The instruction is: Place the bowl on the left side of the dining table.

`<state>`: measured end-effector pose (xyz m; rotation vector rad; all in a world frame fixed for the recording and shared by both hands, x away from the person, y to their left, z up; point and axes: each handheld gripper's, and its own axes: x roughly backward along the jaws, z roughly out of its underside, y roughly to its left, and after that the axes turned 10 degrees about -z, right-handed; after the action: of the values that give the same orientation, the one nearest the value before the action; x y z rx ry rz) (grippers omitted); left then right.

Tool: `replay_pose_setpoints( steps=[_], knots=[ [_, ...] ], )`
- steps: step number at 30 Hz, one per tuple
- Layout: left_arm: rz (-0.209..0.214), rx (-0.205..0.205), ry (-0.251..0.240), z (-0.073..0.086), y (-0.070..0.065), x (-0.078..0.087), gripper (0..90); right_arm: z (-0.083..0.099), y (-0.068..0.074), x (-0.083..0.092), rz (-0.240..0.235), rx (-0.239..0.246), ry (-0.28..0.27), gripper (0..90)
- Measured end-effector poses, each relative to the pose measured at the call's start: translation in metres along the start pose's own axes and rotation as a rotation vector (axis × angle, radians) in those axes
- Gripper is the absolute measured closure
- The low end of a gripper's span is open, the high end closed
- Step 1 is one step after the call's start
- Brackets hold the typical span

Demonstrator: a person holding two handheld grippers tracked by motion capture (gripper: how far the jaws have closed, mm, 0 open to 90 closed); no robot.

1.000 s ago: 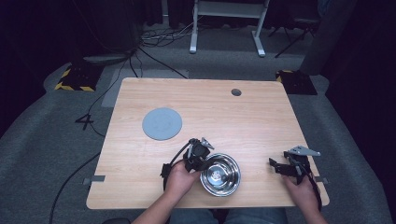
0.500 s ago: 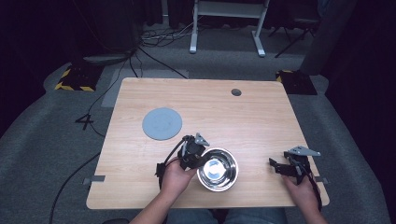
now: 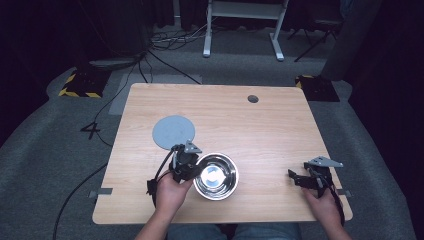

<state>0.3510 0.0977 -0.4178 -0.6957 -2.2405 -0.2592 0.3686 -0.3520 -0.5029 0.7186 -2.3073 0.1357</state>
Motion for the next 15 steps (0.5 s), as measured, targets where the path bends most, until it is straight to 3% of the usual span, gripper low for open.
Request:
replay_pose_setpoints(
  steps=[3, 4, 8, 15],
  knots=[
    [-0.002, 0.008, 0.000, 0.003, 0.004, 0.004, 85.3, 0.000, 0.000, 0.000, 0.000, 0.000, 0.000, 23.5],
    [-0.017, 0.033, -0.002, 0.008, 0.008, 0.009, 85.3, 0.000, 0.000, 0.000, 0.000, 0.000, 0.000, 23.5],
    [-0.043, 0.046, -0.002, 0.016, 0.014, 0.017, 85.3, 0.000, 0.000, 0.000, -0.001, 0.000, 0.000, 23.6],
    [-0.087, 0.106, -0.005, 0.030, 0.027, 0.032, 85.3, 0.000, 0.000, 0.000, -0.002, 0.000, -0.001, 23.9]
  ],
)
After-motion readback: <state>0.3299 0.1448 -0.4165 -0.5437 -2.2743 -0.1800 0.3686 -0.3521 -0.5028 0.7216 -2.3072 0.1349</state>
